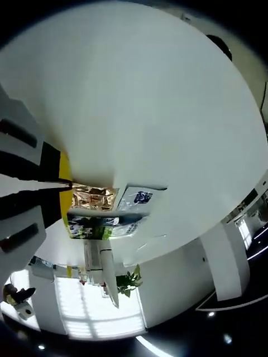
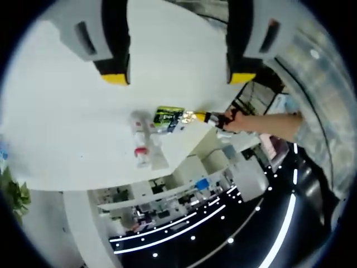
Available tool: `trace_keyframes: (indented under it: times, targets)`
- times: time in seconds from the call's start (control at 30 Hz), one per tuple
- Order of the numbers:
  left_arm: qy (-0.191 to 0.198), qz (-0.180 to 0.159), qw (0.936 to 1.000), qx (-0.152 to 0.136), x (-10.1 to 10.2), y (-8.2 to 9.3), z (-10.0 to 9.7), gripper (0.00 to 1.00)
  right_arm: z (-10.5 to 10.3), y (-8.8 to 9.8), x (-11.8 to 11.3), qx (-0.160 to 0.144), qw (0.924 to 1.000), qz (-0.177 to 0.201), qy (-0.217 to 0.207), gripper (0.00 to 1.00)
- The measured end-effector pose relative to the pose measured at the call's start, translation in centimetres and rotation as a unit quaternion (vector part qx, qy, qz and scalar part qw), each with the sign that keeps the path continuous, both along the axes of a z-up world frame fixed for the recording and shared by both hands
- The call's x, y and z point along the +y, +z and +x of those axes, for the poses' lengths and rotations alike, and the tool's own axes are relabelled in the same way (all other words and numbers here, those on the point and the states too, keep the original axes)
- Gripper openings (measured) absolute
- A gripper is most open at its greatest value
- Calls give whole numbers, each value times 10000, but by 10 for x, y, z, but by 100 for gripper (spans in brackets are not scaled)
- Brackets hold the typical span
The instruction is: Arrange the skincare products in the storage area until every visible bottle or jar stands upright without overlapping.
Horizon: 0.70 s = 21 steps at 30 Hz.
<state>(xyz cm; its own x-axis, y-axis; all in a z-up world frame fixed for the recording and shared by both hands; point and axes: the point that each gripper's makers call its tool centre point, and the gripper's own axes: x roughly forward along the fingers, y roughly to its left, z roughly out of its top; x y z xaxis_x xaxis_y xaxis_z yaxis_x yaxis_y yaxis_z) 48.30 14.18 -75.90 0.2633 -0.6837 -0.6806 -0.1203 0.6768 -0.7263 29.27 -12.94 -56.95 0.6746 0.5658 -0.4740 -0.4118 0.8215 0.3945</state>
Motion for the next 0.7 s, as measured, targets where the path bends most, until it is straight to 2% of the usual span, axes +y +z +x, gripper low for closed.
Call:
trace_keyframes:
  times: [0.23, 0.43, 0.7]
  targets:
    - [-199, 130, 9997, 55, -3, 0, -2, 3, -5, -5, -2, 46, 9999, 67, -80, 67]
    - [-330, 257, 9991, 67, 5, -2, 2, 5, -9, -7, 0, 63, 10000, 37, -33, 67]
    - [-434, 379, 9983, -9, 3, 7, 2, 14, -6, -4, -6, 4, 9999, 93, -142, 67]
